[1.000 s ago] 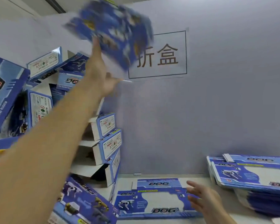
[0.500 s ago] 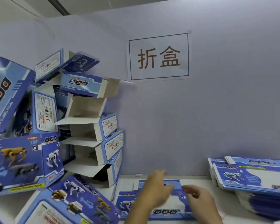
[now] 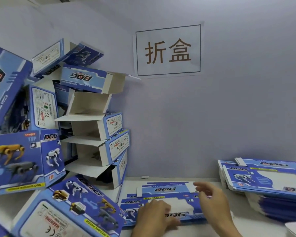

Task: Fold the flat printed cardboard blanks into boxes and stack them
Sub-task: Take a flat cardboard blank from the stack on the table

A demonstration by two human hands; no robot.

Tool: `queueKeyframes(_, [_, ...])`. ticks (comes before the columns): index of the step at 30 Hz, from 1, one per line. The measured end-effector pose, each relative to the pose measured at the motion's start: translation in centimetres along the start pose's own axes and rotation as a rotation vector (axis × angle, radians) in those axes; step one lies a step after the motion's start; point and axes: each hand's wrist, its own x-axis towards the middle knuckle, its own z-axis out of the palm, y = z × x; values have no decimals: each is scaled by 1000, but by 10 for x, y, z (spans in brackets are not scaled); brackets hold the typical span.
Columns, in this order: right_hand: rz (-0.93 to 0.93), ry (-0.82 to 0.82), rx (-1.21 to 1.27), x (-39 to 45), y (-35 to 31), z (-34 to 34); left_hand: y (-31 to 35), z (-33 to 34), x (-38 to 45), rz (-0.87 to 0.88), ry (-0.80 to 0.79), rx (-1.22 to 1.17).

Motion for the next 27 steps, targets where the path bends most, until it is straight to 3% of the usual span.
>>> queueKeyframes(3, [-144, 191, 34, 0, -7, -2, 2, 0, -3, 70, 84, -51])
queueKeyframes(7, [-236, 411, 114, 0, -22, -3, 1, -5, -4, 130, 553, 48])
queueKeyframes(9, [-176, 374, 210, 2, -28, -2, -1, -14, -7, 135, 757, -3])
queueKeyframes(11, [-121, 236, 263, 4, -34, 0, 1, -25, -14, 151, 977, -99])
queueKeyframes(15, [-100, 30, 278, 7, -47, 4, 10, -52, -28, 248, 1250, -635])
queueKeyframes(17, [-81, 13, 315, 13, -48, -3, 13, -66, -33, 246, 1279, -846])
queueKeyframes(20, [-37, -102, 516, 21, -52, -23, 16, -78, -37, 230, 1156, -1111])
queueKeyframes(23, [-69, -220, 645, 25, -57, -38, 19, -74, -38, 240, 1000, -1191])
queueKeyframes(27, [-177, -225, 646, 23, -65, -38, 22, -68, -40, 310, 838, -1303])
